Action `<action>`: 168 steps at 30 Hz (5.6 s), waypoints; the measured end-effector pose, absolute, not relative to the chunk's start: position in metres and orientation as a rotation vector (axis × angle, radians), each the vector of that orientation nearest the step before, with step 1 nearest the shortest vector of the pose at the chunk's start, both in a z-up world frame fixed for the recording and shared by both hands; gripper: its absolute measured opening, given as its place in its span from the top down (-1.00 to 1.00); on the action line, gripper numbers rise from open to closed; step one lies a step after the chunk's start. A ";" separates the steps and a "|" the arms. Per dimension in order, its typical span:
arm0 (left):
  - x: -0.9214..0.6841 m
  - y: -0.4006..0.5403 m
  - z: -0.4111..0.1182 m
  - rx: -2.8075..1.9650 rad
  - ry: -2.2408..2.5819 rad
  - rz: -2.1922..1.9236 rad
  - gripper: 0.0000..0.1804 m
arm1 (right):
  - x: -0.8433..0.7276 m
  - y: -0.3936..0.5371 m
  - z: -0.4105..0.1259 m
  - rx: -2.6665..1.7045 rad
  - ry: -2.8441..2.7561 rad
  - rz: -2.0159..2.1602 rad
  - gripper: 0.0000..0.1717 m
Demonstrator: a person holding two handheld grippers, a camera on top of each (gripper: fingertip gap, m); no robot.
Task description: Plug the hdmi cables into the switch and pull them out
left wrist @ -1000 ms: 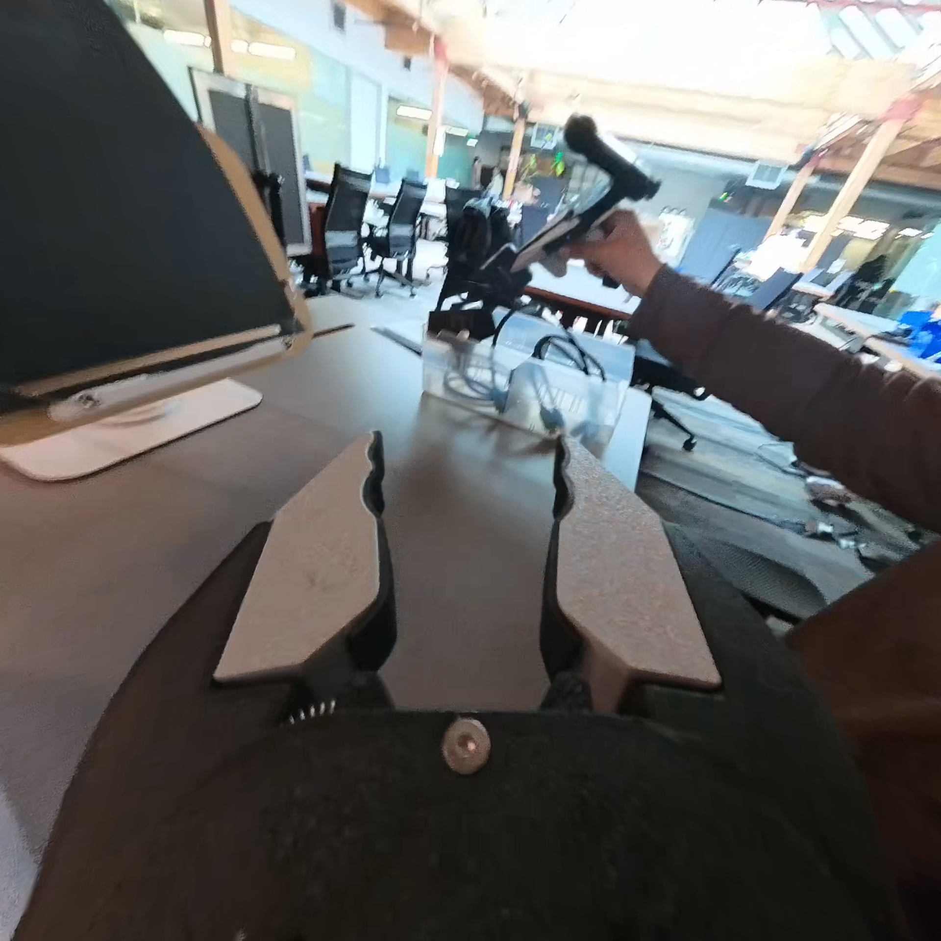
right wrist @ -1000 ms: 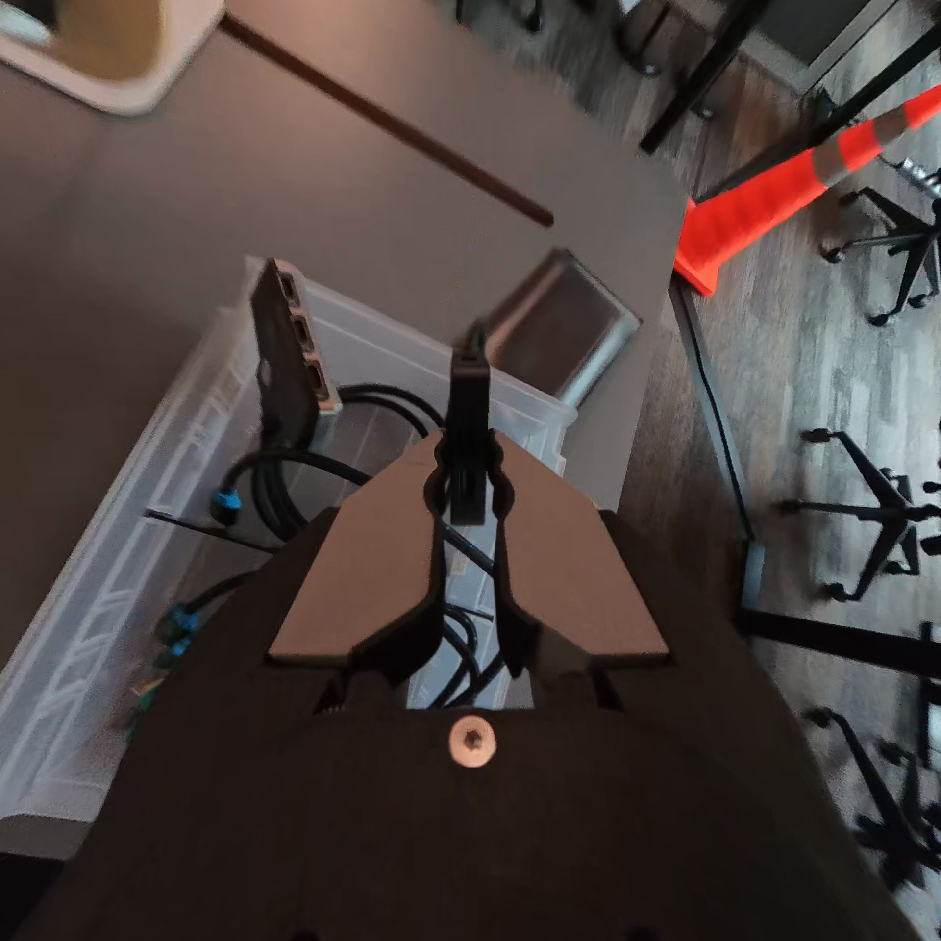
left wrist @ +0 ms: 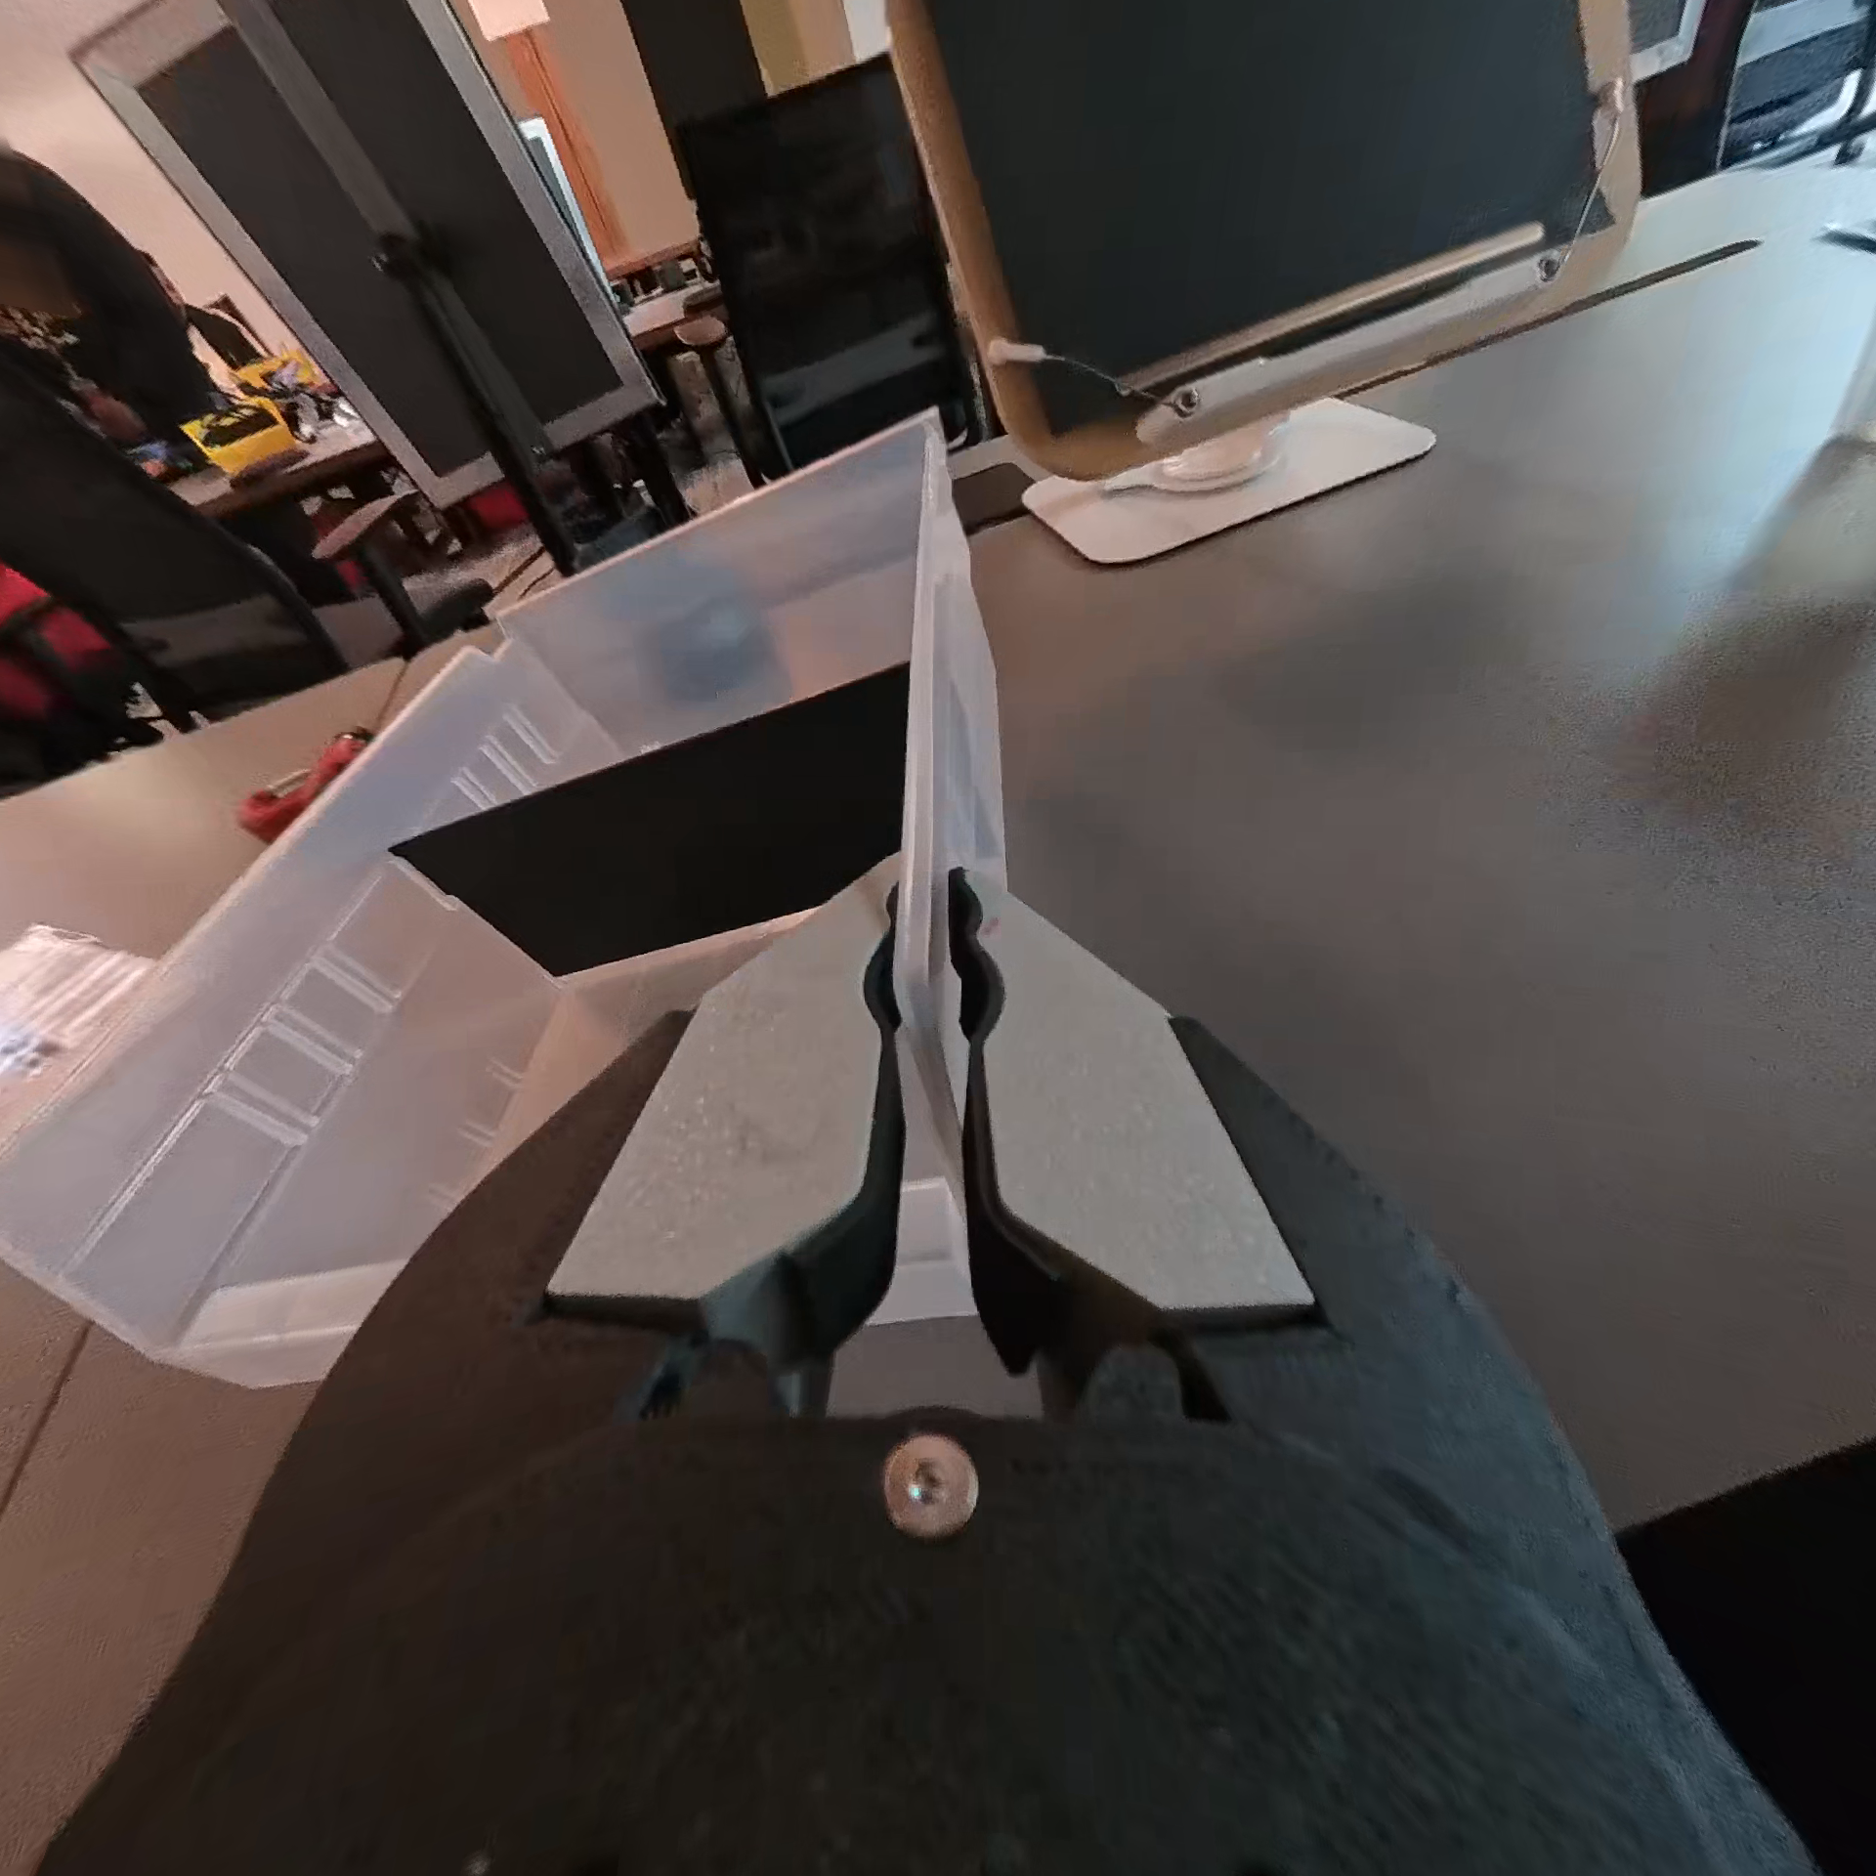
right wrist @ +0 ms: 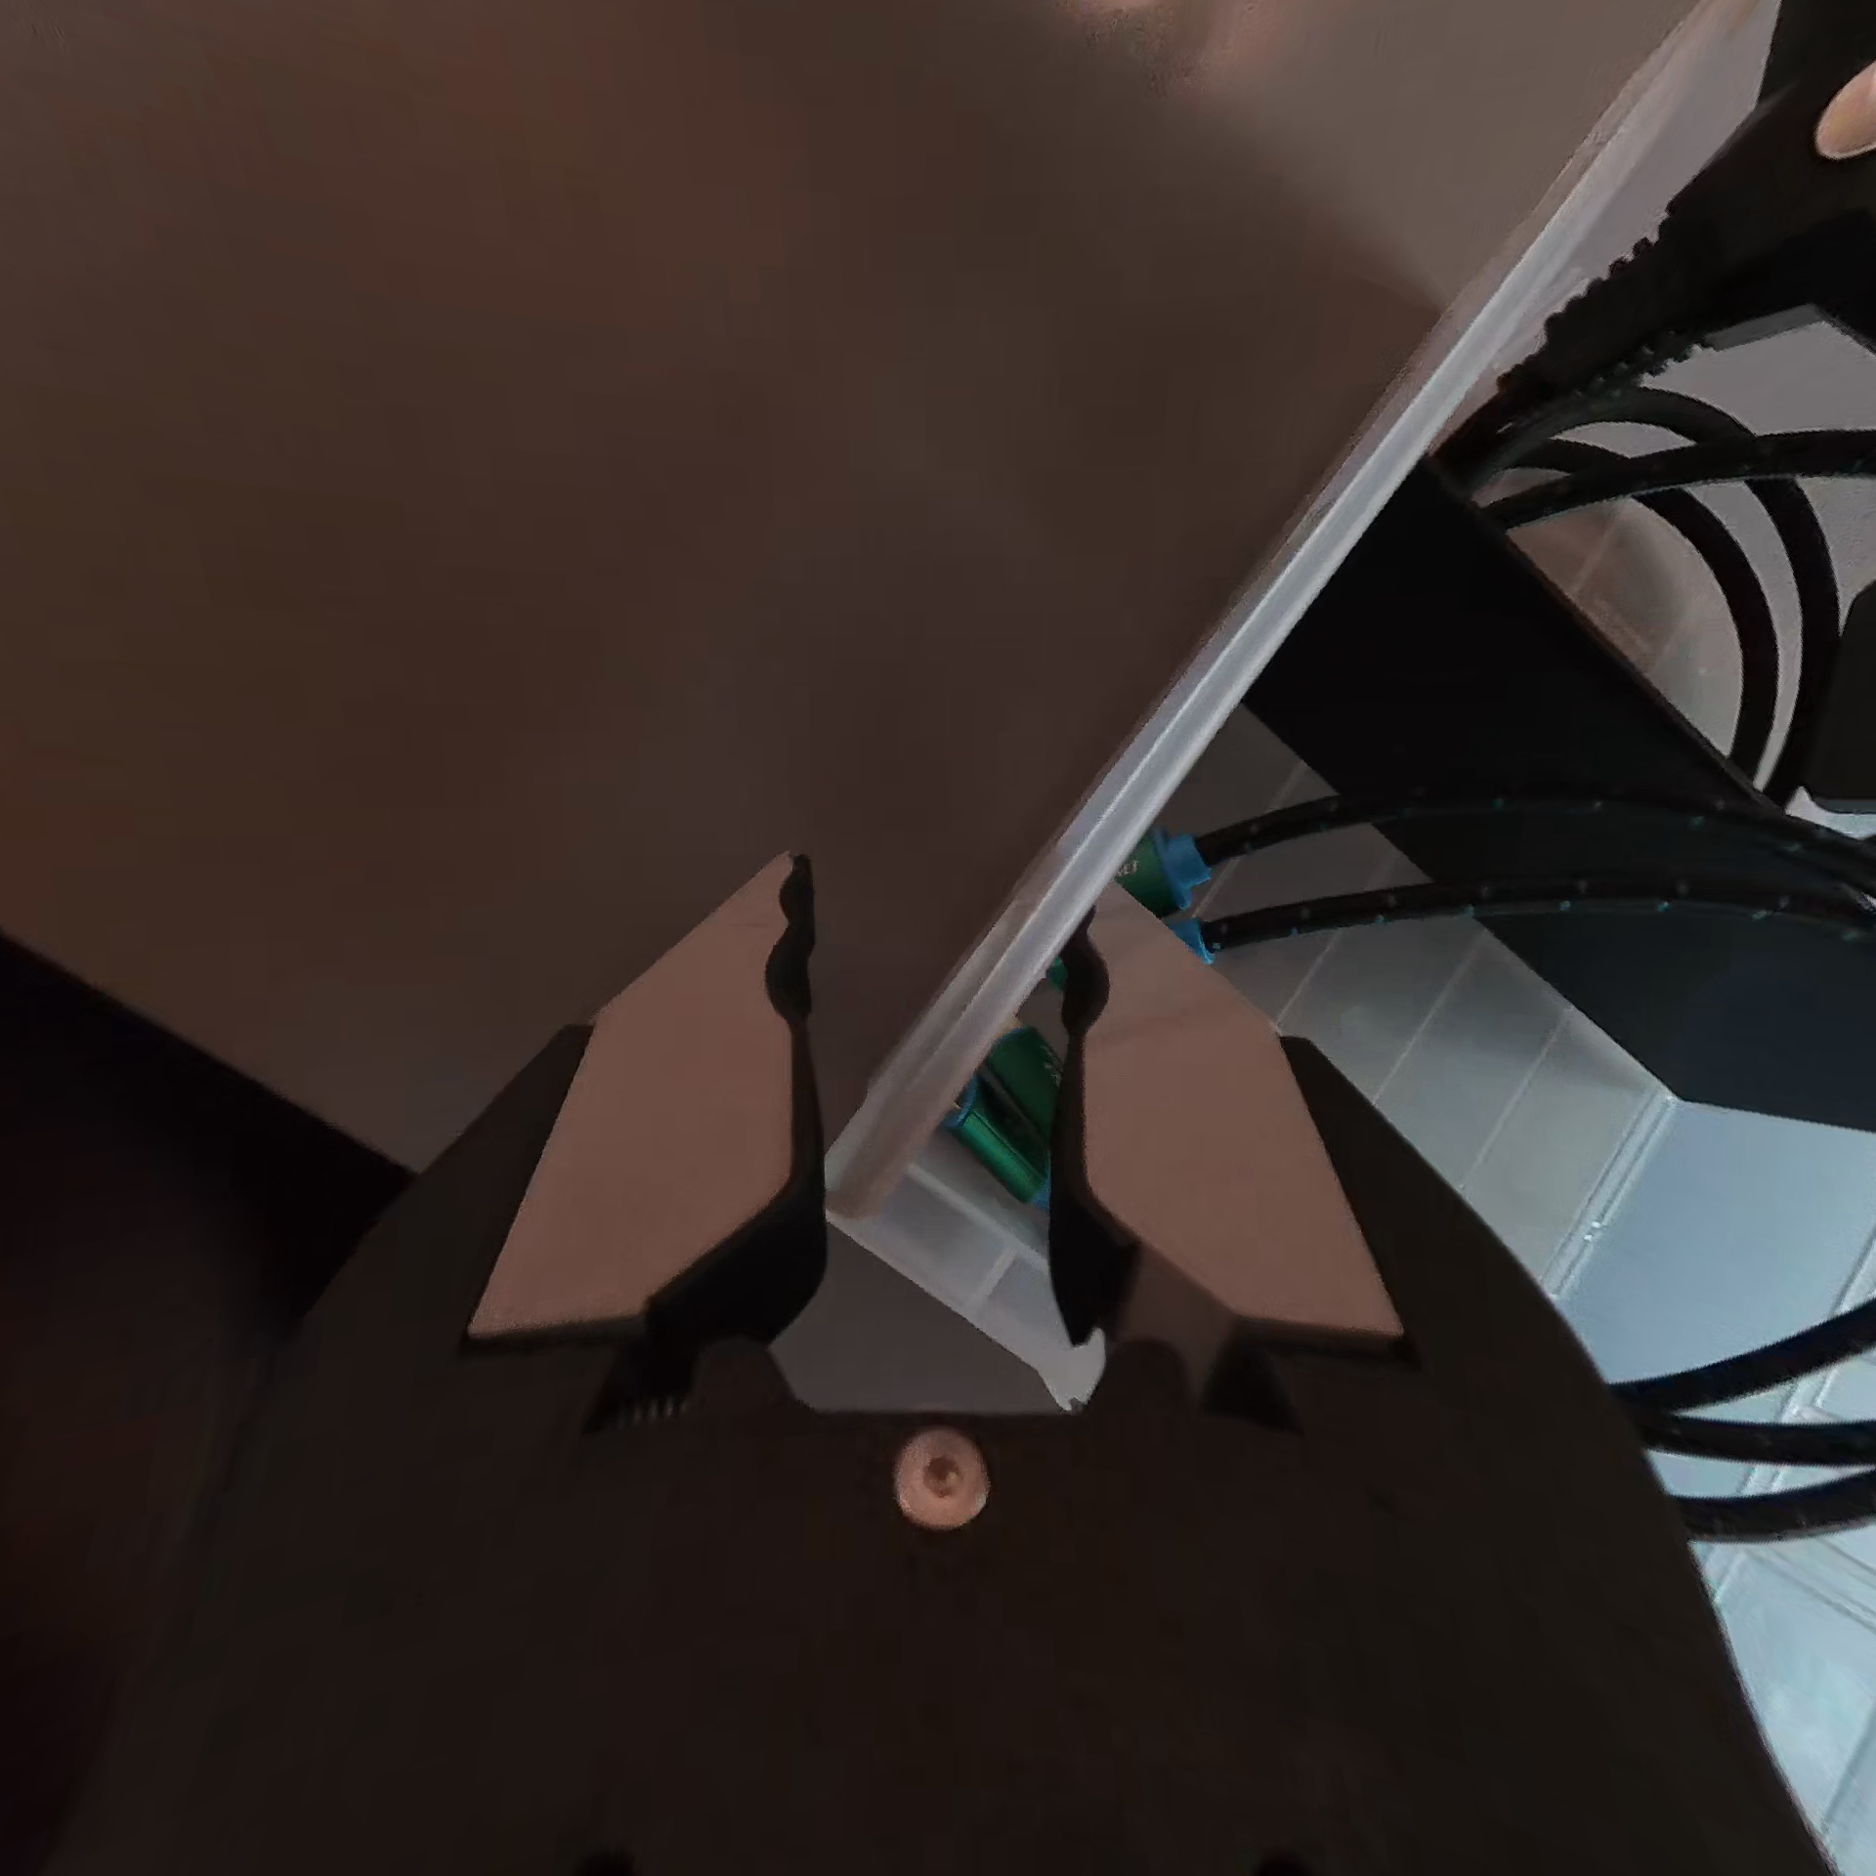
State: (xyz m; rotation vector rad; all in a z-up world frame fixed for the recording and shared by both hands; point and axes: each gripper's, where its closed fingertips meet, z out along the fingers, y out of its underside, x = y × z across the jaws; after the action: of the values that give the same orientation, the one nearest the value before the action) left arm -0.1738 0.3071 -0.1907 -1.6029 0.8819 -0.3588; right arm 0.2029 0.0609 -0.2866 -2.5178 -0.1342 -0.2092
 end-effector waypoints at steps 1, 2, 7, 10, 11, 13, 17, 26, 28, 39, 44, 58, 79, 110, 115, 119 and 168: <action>-0.176 0.307 -0.186 -1.599 0.870 -0.354 0.97 | 0.181 0.070 -0.286 -2.516 -0.185 -0.197 0.46; -0.178 0.308 -0.180 -1.595 0.853 -0.360 0.97 | 0.155 0.080 -0.286 -2.510 -0.240 -0.173 0.44; -0.192 0.304 -0.154 -1.533 0.793 -0.380 0.97 | 0.006 0.148 -0.284 -2.431 -0.525 0.030 0.34; -0.202 0.299 -0.134 -1.489 0.750 -0.375 0.97 | -0.093 0.208 -0.264 -2.282 -0.573 0.259 0.22; -0.206 0.297 -0.127 -1.474 0.737 -0.374 0.97 | -0.116 0.225 -0.251 -2.232 -0.557 0.295 0.08; -0.215 0.294 -0.112 -1.447 0.707 -0.372 0.97 | -0.149 0.245 -0.228 -2.188 -0.500 0.372 0.07; -0.222 0.286 -0.086 -1.387 0.676 -0.369 0.99 | -0.156 0.236 -0.191 -2.086 -0.555 0.353 0.16; -0.117 0.191 -0.052 -1.182 0.903 -0.608 0.98 | -0.014 0.161 -0.155 -2.011 -0.417 0.237 0.12; -0.076 0.159 -0.062 -1.142 1.002 -0.684 0.98 | 0.024 0.133 -0.151 -2.027 -0.405 0.169 0.12; 0.091 0.067 -0.209 -1.221 1.450 -0.824 0.97 | 0.163 0.045 -0.157 -2.081 -0.121 0.175 0.23; 0.083 0.043 -0.202 -1.296 1.517 -0.973 0.60 | 0.106 0.065 -0.162 -2.042 -0.288 0.233 0.16; -0.125 0.271 -0.219 -1.657 1.021 -0.325 0.52 | 0.159 0.060 -0.230 -2.422 -0.417 -0.362 0.53; -0.143 0.333 -0.242 -1.795 0.833 -0.222 0.53 | 0.093 0.054 -0.274 -2.351 -0.329 -0.019 -0.05; -0.165 0.320 -0.194 -1.634 0.826 -0.050 0.45 | 0.205 0.027 -0.211 -2.146 -0.067 -0.150 0.16; -0.131 0.282 -0.141 -1.484 0.841 -0.208 0.59 | 0.150 0.044 -0.192 -2.079 -0.246 -0.048 0.17; -0.060 0.281 -0.157 -1.495 0.962 -0.297 0.56 | 0.082 0.092 -0.175 -2.005 -0.418 0.120 0.14; 0.052 0.366 -0.225 -1.485 0.889 -0.463 0.69 | 0.116 0.300 -0.260 -1.992 -0.206 0.195 0.18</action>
State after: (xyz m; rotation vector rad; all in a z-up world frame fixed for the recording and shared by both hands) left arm 0.0518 0.3659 -0.2249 -1.4853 0.8894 -0.4632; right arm 0.1164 0.2998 -0.2603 -1.9919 -0.2057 0.1946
